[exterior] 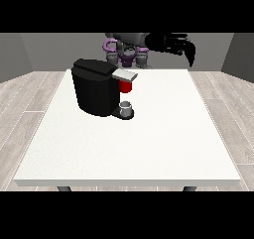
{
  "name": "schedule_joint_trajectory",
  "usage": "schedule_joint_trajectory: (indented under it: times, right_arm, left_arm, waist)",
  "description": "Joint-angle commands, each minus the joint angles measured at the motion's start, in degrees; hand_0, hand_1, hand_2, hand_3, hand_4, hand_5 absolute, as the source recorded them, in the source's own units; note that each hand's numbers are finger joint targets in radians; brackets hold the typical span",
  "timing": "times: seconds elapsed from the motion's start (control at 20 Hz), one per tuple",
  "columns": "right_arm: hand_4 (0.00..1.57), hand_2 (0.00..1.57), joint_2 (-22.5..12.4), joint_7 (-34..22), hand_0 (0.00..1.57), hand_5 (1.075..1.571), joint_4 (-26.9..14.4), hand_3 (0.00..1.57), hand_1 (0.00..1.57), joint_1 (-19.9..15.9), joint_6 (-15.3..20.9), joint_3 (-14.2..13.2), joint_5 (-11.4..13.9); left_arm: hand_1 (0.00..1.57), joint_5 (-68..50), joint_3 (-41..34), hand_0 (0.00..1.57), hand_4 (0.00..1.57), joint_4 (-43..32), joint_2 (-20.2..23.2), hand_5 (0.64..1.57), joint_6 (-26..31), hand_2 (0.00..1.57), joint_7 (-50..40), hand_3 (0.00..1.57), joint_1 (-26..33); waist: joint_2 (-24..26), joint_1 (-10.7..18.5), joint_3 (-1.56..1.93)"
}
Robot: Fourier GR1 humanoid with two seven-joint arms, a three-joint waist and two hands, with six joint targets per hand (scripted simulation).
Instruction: Insert the coffee pod into the coffee machine and close the lid
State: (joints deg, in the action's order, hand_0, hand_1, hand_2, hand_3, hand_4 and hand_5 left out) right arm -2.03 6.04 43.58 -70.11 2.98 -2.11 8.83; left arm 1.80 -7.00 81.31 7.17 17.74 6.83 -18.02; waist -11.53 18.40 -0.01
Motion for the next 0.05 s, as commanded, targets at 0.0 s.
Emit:
schedule_joint_trajectory:
  times: [0.0]
  right_arm:
    - [0.26, 0.00, 1.93, 2.44, 0.00, 1.571, 3.49, 0.00, 0.00, 9.13, -0.70, 6.65, -5.14]
  left_arm:
    - [0.00, 1.43, -0.08, 0.00, 0.27, -5.60, -1.10, 1.571, -1.29, 0.00, 2.17, 0.00, 3.31]
  waist:
    - [5.76, -3.54, -0.01]
